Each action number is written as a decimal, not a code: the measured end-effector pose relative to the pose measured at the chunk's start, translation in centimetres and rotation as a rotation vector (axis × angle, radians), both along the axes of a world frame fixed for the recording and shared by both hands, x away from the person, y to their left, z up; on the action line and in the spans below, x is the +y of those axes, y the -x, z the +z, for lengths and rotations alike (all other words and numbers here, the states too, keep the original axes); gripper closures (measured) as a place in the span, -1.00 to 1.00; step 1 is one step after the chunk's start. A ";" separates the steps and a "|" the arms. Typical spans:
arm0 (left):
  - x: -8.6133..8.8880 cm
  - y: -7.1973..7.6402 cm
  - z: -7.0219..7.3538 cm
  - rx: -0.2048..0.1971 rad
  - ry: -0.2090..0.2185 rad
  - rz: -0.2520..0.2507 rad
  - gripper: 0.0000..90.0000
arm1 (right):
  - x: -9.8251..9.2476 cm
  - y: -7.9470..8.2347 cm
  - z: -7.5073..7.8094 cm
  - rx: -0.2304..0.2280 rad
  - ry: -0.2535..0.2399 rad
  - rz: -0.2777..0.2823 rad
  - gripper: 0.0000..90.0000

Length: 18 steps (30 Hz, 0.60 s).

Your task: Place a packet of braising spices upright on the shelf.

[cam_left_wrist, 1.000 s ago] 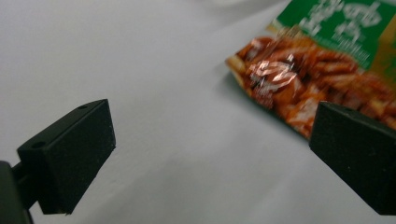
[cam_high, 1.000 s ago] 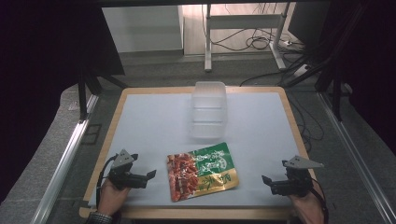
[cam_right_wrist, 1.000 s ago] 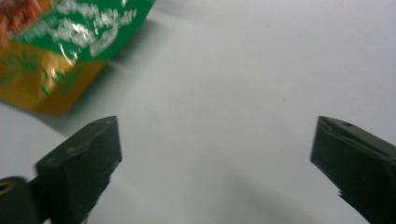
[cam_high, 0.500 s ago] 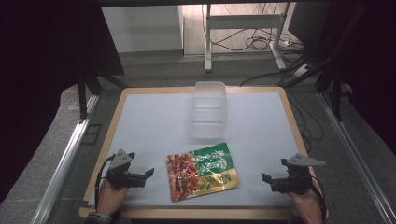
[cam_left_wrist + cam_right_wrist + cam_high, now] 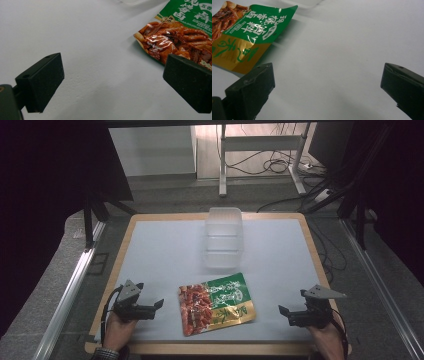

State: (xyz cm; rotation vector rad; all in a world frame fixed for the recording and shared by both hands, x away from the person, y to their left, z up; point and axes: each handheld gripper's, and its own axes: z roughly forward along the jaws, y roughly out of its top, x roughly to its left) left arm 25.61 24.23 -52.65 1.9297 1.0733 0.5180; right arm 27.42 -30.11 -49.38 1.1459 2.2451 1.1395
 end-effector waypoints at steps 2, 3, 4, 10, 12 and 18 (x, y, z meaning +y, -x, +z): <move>0.1 -0.1 0.0 0.013 0.012 0.002 -0.92 | 0.1 0.0 0.0 -0.004 0.004 0.001 -1.00; 0.2 -0.1 -0.1 0.017 0.019 0.004 -0.92 | 0.1 0.0 0.0 -0.007 0.005 0.003 -1.00; 0.2 -0.1 -0.1 0.019 0.023 0.005 -0.92 | 0.1 0.0 0.0 -0.010 0.002 0.005 -1.00; 0.2 -0.2 -0.2 0.027 0.027 -0.003 -0.92 | 0.3 -0.2 0.2 -0.026 -0.012 0.005 -1.00; 0.3 -0.3 -0.2 0.031 0.044 -0.007 -0.92 | 0.5 -0.2 0.2 -0.033 -0.010 0.008 -1.00; 0.5 -0.3 0.0 0.022 0.072 0.001 -0.90 | 0.7 -0.3 0.2 -0.044 -0.003 0.011 -1.00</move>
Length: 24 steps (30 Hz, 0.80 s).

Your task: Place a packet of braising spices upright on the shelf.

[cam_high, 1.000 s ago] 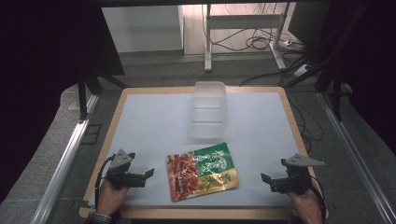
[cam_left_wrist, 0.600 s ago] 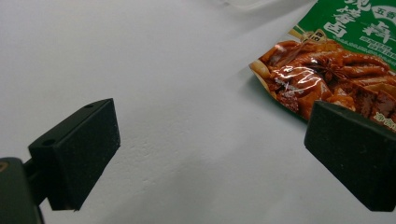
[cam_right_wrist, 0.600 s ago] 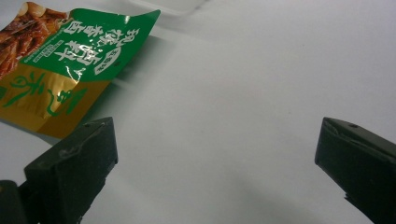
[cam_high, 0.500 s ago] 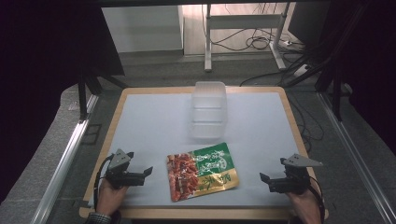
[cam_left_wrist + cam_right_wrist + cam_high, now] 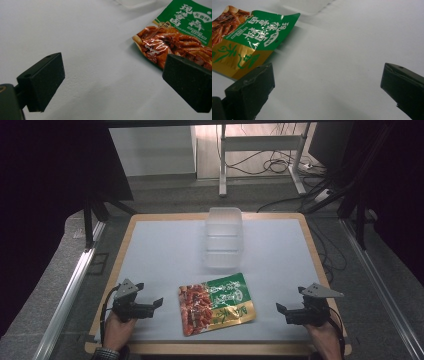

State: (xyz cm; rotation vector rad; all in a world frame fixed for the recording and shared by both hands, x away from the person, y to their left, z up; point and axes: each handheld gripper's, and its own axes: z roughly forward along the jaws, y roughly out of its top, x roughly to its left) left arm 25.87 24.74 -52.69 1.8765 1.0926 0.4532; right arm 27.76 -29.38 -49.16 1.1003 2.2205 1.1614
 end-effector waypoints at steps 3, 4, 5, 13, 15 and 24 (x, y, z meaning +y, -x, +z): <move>0.0 0.0 0.1 0.011 0.001 0.019 -0.94 | 0.2 -0.1 0.0 -0.003 0.001 0.004 -1.00; 0.0 0.0 0.1 0.013 0.003 0.023 -0.96 | 0.3 -0.2 0.0 -0.004 0.001 0.006 -1.00; 0.0 0.0 0.1 0.013 0.003 0.023 -0.97 | 0.4 -0.2 -0.1 -0.005 0.000 0.012 -1.00; -0.1 0.0 0.1 0.014 -0.006 0.027 -0.98 | 1.0 -0.6 -0.2 0.008 -0.018 0.035 -1.00; -0.1 0.0 0.1 0.017 -0.011 0.027 -0.98 | 1.2 -0.7 -0.3 0.009 -0.022 0.040 -1.00; -0.4 0.0 0.2 0.021 -0.007 0.011 -1.00 | 1.9 -1.1 -0.3 -0.014 -0.041 0.064 -1.00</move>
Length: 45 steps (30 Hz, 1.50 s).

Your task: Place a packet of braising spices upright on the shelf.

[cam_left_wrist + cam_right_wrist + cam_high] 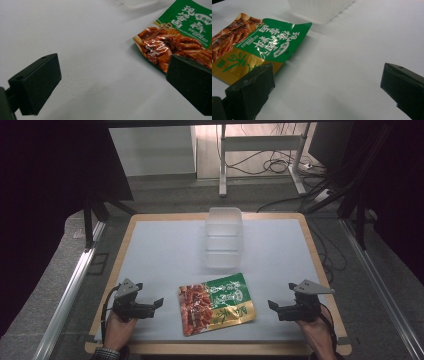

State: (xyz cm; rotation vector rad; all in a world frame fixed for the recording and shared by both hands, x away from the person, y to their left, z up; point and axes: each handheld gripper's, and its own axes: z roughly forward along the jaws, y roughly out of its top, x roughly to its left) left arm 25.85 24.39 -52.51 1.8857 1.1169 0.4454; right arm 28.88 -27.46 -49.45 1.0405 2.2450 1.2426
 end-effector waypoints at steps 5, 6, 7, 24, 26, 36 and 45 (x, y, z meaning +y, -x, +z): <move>-0.2 -0.1 -0.2 0.004 -0.015 -0.006 -1.00 | 0.8 -0.3 -0.1 0.004 -0.002 0.021 -1.00; -0.3 -0.1 -0.2 0.003 -0.015 -0.007 -1.00 | 0.9 -0.4 -0.1 0.002 0.000 0.027 -1.00; -0.3 -0.1 -0.2 0.003 -0.015 -0.007 -1.00 | 0.9 -0.4 -0.1 0.002 0.000 0.027 -1.00; -0.8 -0.1 -0.2 -0.012 -0.044 -0.017 -1.00 | 3.0 -1.7 -0.3 0.006 -0.020 0.059 -0.99; -0.8 -0.1 -0.2 -0.012 -0.045 -0.018 -1.00 | 3.1 -1.8 -0.4 0.009 -0.013 0.060 -0.98; -1.0 -0.1 -0.2 -0.022 -0.049 -0.027 -1.00 | 4.7 -2.5 -0.8 0.035 0.001 0.093 -0.98; -1.0 -0.1 -0.2 -0.021 -0.056 -0.028 -1.00 | 6.0 -3.1 -1.6 0.109 0.026 0.132 -0.99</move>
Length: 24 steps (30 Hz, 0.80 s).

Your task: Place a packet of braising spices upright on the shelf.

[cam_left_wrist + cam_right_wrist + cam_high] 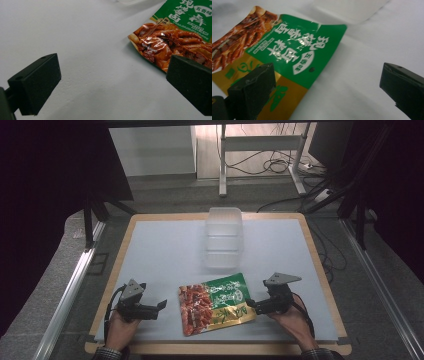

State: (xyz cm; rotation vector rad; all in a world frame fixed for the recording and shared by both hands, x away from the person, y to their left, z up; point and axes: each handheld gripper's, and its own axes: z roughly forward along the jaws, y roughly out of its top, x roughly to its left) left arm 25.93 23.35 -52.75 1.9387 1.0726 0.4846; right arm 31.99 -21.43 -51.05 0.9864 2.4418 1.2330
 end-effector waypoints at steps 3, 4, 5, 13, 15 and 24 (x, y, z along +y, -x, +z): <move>-0.1 0.0 0.0 0.001 -0.006 -0.003 -1.00 | 0.8 0.1 0.0 0.014 0.017 0.020 -0.93; -0.1 0.0 0.0 0.001 -0.006 -0.003 -1.00 | 0.8 0.1 0.0 0.014 0.017 0.020 -0.93; -0.1 0.0 0.0 0.001 -0.007 -0.003 -1.00 | 0.9 0.0 0.0 0.021 0.024 0.024 -0.90; -0.1 0.1 0.0 -0.003 -0.012 0.000 -1.00 | 2.7 -0.6 -0.6 0.072 0.067 0.060 -0.52; -0.1 0.0 0.0 -0.002 -0.012 0.000 -1.00 | 3.1 -0.6 -0.7 0.070 0.082 0.075 -0.40; -0.2 0.0 0.0 0.001 -0.021 0.002 -1.00 | 3.0 -0.9 -0.4 0.072 0.094 0.056 -0.12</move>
